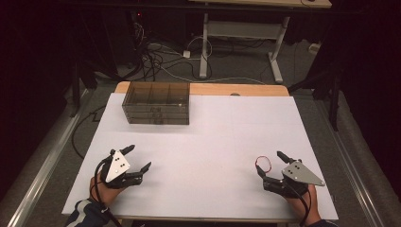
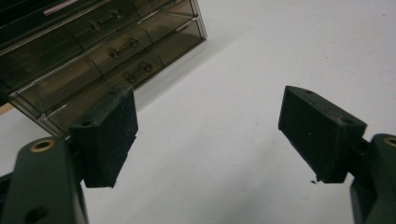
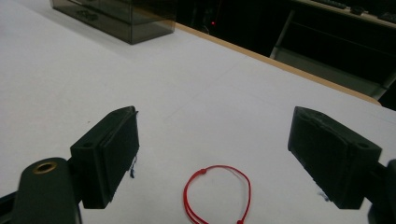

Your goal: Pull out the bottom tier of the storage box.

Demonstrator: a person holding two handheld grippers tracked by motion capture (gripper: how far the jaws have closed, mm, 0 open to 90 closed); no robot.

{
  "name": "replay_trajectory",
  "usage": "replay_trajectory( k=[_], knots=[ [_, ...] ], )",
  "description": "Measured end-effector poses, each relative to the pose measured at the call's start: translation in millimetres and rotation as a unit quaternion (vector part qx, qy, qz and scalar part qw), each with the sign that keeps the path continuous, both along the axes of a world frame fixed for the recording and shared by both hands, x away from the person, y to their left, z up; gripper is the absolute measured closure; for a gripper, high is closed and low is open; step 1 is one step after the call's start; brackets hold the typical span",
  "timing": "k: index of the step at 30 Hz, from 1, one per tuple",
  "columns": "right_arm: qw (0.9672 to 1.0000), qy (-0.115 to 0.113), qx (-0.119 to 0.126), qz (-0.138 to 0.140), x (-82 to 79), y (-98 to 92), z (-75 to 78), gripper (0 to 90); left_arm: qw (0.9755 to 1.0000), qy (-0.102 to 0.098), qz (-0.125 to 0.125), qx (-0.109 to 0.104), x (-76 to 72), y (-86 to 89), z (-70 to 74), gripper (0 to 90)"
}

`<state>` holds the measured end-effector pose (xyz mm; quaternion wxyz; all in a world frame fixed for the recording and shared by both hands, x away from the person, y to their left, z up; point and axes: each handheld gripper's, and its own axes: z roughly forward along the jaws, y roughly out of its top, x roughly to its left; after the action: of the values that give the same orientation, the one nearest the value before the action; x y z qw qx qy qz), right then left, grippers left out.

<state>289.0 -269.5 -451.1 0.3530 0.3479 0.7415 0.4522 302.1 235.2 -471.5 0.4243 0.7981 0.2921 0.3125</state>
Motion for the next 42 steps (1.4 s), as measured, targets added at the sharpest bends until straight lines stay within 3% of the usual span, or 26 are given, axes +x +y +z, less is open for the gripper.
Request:
replay_trajectory(
  k=[6, 13, 20, 34, 42],
  knots=[
    [0.9998, 0.002, 0.020, 0.004, 1.5, -5.7, 2.9, 19.9, 1.0000, 0.006, 0.000, -0.001, 0.3, -2.9, -2.4, 19.1],
    [0.9998, 0.001, 0.011, 0.015, 5.9, 0.3, 2.0, 21.0, 0.9998, 0.009, -0.001, 0.017, -3.9, -3.3, -4.3, 19.2],
    [0.9999, 0.003, 0.013, 0.010, 6.4, -0.8, 1.8, 21.4, 0.9995, 0.007, 0.006, 0.030, -0.9, -3.6, -4.2, 19.2],
    [0.9998, 0.013, 0.009, 0.008, 4.9, -4.9, 1.1, 22.0, 0.9990, 0.004, 0.010, 0.044, 14.4, -5.5, -0.8, 19.4],
    [0.9998, 0.016, 0.009, 0.005, -0.9, -6.2, 1.2, 22.0, 0.9985, -0.004, -0.001, 0.055, 25.5, -11.5, 1.0, 19.5]
  ],
)
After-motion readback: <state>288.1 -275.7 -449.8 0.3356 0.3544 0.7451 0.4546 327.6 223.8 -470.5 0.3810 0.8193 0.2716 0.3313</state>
